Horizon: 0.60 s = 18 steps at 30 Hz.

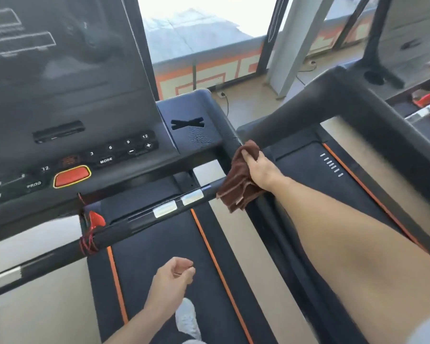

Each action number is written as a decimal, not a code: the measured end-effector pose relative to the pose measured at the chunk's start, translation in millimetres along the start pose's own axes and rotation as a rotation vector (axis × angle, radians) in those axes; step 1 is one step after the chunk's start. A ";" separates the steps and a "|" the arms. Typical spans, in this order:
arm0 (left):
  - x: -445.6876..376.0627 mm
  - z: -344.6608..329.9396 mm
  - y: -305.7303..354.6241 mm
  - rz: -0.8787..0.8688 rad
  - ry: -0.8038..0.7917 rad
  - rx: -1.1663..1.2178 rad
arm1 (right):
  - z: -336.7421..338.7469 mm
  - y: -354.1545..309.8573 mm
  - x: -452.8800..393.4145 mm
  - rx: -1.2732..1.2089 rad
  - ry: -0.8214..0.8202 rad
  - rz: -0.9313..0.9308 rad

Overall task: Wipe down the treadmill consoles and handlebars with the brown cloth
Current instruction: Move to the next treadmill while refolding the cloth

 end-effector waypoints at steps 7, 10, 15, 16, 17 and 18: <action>46.1 -32.6 -22.9 -0.020 -0.008 -0.023 | -1.9 103.8 59.3 -0.254 -0.032 -0.221; 67.7 -66.4 -29.6 -0.037 -0.035 -0.025 | -13.7 178.7 102.1 -0.410 -0.103 -0.246; 103.7 -136.6 -42.1 -0.052 -0.109 -0.014 | -42.1 349.2 171.5 -0.564 -0.070 -0.313; 109.8 -150.2 -44.3 -0.056 -0.127 -0.017 | -47.6 374.4 185.0 -0.604 -0.045 -0.316; 114.9 -162.7 -46.8 -0.059 -0.146 -0.023 | -48.2 377.2 210.5 -0.642 -0.003 -0.312; 119.5 -174.8 -48.6 -0.064 -0.163 -0.027 | -51.3 381.3 229.9 -0.673 0.011 -0.300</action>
Point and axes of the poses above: each hand's wrist, its own x-axis away from the middle knuckle, its own z-axis out of the back of the hand, y = z × x, the point moved 6 cm from there along -x, towards the middle knuckle, and after that the axes turned 11 degrees about -y, right-handed, at the moved point
